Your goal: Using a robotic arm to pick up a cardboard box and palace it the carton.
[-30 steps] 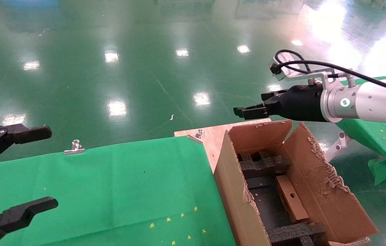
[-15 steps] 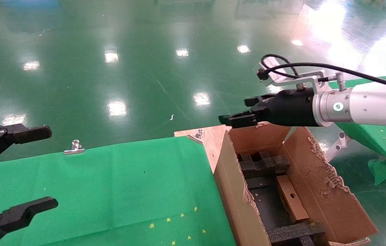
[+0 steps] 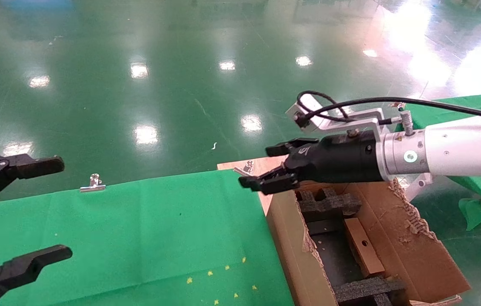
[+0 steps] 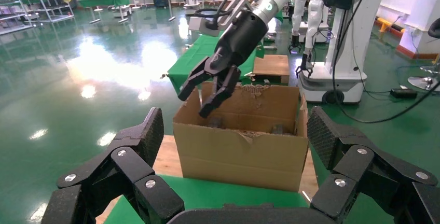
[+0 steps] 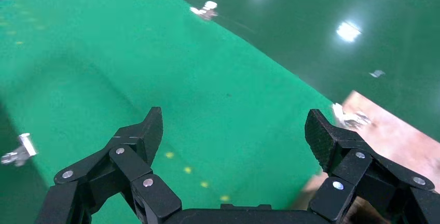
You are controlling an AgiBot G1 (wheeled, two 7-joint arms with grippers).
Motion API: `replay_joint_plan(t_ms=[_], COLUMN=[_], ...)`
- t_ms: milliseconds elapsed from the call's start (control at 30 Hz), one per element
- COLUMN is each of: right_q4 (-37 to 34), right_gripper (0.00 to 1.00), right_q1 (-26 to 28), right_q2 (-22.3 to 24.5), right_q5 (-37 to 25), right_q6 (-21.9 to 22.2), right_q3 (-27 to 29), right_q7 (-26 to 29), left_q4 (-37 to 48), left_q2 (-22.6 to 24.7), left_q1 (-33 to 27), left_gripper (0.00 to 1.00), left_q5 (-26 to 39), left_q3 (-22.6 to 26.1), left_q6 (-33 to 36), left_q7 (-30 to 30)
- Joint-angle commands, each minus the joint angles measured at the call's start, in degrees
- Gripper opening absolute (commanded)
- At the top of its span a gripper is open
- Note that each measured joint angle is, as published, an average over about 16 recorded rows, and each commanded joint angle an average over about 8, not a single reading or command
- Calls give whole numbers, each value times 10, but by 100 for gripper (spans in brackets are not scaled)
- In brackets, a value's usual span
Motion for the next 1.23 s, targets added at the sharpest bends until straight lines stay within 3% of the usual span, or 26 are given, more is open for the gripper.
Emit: replay_joint_plan(t_ms=[33,1033,1233], right_q4=[-1,-24,-26], right_gripper=[100,100,100], right_q1=[-15,-245,-271], right_q2=[-3,-53,-59], right_q5=[15,237,263], right_q6=[-15,-236,-262], right_q3=[22,354,392], right_q7=[-22,-349,-386], left_q4=[0,0,0], left_q2=[0,0,0], left_q1=[0,0,0], left_gripper=[100,100,100], left_q5=[0,0,0], left_q3=[0,0,0], left_q6=[0,0,0], left_q7=[0,0,0])
